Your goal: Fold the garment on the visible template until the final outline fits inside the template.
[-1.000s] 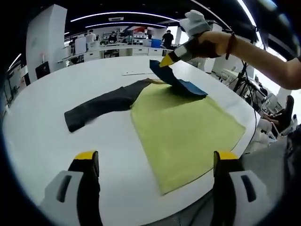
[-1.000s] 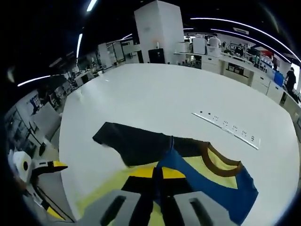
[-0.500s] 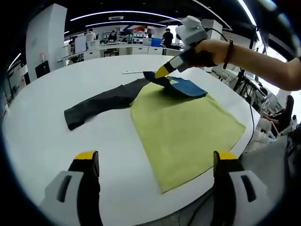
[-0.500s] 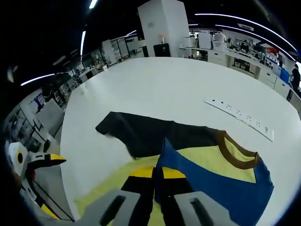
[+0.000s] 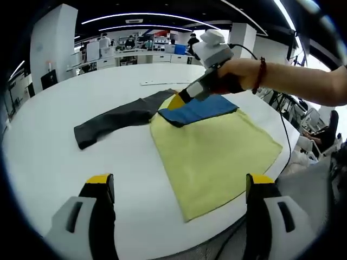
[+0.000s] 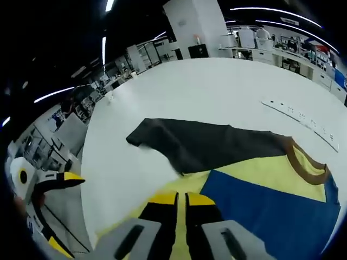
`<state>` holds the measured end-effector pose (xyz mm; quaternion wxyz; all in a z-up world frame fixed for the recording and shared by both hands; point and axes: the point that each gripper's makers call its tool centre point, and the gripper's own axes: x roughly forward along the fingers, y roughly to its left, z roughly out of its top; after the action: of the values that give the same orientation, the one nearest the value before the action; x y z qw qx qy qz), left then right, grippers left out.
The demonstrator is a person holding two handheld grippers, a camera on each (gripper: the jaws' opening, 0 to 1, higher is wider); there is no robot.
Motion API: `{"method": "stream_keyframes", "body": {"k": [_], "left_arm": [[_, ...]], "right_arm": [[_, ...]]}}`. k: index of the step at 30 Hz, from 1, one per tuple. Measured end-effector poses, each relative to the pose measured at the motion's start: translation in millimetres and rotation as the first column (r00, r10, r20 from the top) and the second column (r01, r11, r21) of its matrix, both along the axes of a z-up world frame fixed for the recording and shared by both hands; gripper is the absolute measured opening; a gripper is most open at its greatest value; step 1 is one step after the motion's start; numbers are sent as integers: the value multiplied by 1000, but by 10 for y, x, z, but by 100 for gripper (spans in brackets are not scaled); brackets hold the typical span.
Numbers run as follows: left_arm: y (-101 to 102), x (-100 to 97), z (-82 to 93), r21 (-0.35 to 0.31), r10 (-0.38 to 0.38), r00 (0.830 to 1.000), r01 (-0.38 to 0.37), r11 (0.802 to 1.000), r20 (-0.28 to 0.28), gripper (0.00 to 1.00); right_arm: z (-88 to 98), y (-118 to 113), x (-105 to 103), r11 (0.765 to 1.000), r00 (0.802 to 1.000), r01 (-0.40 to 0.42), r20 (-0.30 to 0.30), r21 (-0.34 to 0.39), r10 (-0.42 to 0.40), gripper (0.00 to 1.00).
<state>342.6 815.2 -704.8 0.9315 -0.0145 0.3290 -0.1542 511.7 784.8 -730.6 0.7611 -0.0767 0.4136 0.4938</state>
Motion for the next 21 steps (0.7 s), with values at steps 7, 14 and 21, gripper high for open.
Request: {"method": "stream_keyframes", "body": {"k": [7,14,21], "left_arm": [[-7,-9,7,7,-2,1000,2,1000,1,99],[-19,12,37,14,-6,1000,6,1000,9,99],[-17,36,64,19,-4,1000,4,1000,16,99]], "right_arm": [[4,-236,160,998,996,44,80,-39,-41,24],[31,-544,302,994,988,96,129,-53,-89,45],[67,-846,388,990,979,128,167,-66,-116,67]]}}
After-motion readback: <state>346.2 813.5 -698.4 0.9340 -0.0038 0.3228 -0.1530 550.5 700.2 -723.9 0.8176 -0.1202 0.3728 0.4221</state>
